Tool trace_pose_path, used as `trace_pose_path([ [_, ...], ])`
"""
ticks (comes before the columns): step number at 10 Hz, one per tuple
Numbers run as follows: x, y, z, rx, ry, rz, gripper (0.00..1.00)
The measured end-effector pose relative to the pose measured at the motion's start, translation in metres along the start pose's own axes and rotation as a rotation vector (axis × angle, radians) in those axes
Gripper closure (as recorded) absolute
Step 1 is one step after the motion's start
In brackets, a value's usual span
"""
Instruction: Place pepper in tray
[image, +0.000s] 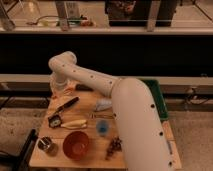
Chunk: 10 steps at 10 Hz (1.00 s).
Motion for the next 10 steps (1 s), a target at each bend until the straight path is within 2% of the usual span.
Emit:
trace_pose_path([
  [2, 0.037, 0.006, -0.023, 0.011, 0.046, 0.051, 0.75],
  [5, 0.099, 0.028, -0.072, 0.029, 0.137, 0.158, 0.75],
  [8, 0.147, 0.074, -0.12, 0.042, 0.222, 0.278, 0.75],
  [9, 0.156, 0.086, -0.13, 0.044, 0.236, 0.305, 0.75],
  [10, 0.173, 0.109, -0.145, 0.05, 0.26, 0.357, 0.75],
])
